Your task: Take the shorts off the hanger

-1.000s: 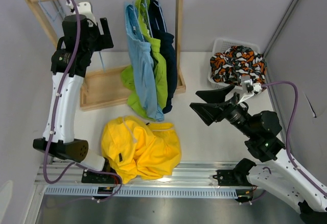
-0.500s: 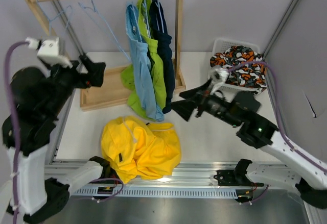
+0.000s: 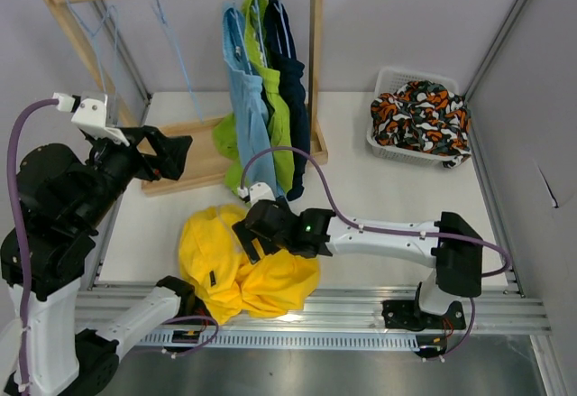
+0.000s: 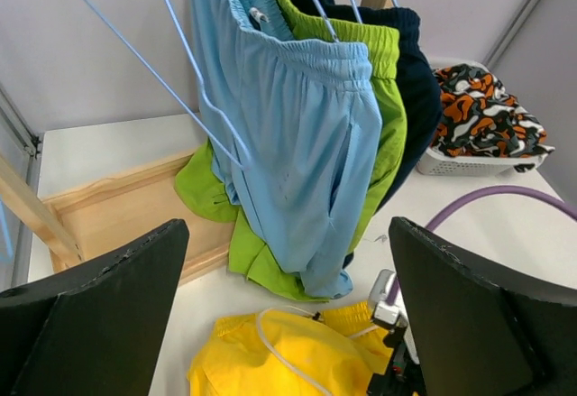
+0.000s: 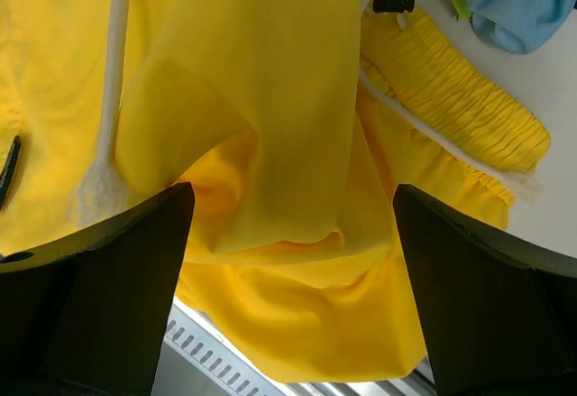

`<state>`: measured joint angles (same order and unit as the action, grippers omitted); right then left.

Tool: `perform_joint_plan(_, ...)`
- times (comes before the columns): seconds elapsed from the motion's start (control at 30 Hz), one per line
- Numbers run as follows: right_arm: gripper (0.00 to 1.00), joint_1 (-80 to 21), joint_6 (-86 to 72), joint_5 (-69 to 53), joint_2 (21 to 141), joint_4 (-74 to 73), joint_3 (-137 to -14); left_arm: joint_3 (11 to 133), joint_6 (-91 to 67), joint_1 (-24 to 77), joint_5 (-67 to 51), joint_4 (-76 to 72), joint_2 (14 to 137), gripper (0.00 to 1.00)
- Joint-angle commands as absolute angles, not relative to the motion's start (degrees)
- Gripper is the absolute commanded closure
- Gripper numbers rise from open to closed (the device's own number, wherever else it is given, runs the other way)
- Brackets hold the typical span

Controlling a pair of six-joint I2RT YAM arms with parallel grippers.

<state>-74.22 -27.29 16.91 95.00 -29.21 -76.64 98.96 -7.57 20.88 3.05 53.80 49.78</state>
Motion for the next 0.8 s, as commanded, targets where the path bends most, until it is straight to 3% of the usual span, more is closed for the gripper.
perform_joint_plan(0.0,0.01,-76.4,-30.1,21.9,96.2,-28.6,-79.3,98.8,-7.5,21.1,0.4,52.4,48.7,0.01)
perform_joint_plan(0.13,0.01,-78.8,-31.5,22.9,101.2,-30.3,-82.1,97.5,-7.4,21.1,-1.4,51.2,47.7,0.01)
perform_joint_plan(0.3,0.01,-81.6,-32.6,16.0,105.8,-24.2,-84.3,95.8,-6.6,21.2,-1.5,50.4,46.8,0.01)
perform_joint_plan(0.33,0.04,-81.7,-32.8,14.2,106.2,-22.9,-83.8,95.6,-6.5,21.1,-1.5,50.3,46.7,0.01)
perform_joint_plan(0.37,0.25,-81.6,-33.5,11.4,106.2,-19.6,-82.9,95.6,-6.3,21.2,-1.6,50.3,46.7,0.01)
perform_joint_plan(0.43,0.89,-81.3,-33.9,10.2,105.3,-16.2,-78.7,95.4,-6.1,21.2,-1.7,50.5,46.3,0.01)
perform_joint_plan(0.47,1.00,-81.0,-34.4,11.1,104.5,-14.4,-77.2,95.4,-5.9,21.2,-1.7,50.6,46.2,0.01)
perform_joint_plan(0.63,1.00,-78.8,-31.3,20.3,90.1,-19.6,-73.5,95.7,-5.5,21.2,-1.8,51.6,45.0,0.01)
perform_joint_plan(0.77,1.00,-80.2,-26.0,33.4,77.7,-33.9,-83.7,96.3,-5.4,21.2,-2.6,52.1,44.6,0.01)
